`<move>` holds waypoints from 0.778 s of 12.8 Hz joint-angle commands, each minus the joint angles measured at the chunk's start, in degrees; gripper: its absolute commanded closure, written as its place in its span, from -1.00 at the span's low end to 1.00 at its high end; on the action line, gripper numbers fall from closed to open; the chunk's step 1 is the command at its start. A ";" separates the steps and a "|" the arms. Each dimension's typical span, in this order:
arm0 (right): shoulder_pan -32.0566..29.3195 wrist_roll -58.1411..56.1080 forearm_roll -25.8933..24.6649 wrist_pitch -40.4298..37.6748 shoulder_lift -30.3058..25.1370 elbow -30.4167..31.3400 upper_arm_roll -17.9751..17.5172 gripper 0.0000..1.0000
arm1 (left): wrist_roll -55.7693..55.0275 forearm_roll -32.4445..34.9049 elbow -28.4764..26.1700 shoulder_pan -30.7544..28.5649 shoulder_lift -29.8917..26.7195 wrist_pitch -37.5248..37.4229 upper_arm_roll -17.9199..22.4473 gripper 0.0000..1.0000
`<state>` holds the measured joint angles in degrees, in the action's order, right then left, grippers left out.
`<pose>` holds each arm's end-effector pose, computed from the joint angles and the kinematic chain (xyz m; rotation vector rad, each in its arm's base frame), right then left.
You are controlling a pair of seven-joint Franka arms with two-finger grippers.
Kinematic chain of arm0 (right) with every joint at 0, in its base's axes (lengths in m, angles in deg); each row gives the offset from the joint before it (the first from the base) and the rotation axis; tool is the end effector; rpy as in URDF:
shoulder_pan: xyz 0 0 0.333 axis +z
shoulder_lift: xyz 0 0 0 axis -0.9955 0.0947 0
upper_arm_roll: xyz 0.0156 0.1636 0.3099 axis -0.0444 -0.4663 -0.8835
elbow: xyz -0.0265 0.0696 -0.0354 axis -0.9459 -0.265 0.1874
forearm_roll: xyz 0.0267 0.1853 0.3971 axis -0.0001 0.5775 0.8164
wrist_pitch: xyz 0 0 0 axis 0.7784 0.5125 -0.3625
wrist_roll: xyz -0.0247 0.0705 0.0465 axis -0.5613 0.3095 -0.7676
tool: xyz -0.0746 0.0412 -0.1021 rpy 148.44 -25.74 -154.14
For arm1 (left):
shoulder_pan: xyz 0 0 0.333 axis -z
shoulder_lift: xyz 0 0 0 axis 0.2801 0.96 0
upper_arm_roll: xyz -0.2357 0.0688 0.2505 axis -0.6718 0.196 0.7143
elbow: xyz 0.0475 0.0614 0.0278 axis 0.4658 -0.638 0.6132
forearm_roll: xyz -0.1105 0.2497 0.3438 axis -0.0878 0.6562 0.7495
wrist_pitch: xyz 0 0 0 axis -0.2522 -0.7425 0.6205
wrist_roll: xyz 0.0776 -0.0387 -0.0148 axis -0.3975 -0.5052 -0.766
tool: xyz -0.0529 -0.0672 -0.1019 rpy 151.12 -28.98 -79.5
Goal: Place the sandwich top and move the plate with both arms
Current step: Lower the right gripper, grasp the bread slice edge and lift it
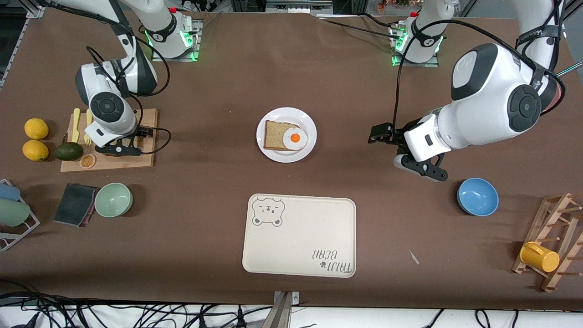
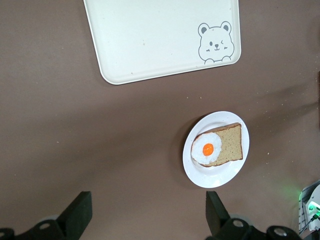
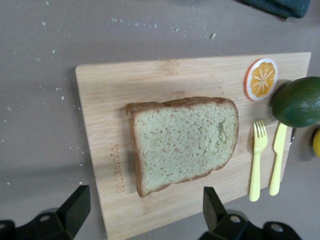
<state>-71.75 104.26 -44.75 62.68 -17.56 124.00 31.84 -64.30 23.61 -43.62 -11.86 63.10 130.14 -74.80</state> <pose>0.5256 0.0168 0.2254 2.7369 -0.0091 -0.2674 0.6636 -0.2350 0.4730 2.7374 -0.3094 -0.2044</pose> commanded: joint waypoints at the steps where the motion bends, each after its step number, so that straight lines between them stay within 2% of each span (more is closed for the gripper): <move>1: -0.07 1.09 -1.13 2.50 1.84 0.49 0.79 -0.92 | 1.50 -1.11 -0.13 -0.81 -0.93 -0.66 0.25 -1.00; 8: -0.25 1.09 -1.30 4.79 6.85 -0.12 0.88 -0.68 | 1.50 -0.58 -0.22 -1.86 -1.46 -1.36 0.43 -1.00; 10: -0.42 1.00 -1.48 5.32 7.30 -0.12 1.23 -0.53 | 1.67 -0.49 -0.22 -3.52 -1.63 -1.54 0.34 -1.00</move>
<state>-71.77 104.31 -44.82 67.07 -10.78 124.12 32.75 -64.20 23.61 -43.62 -13.84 62.54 129.70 -74.50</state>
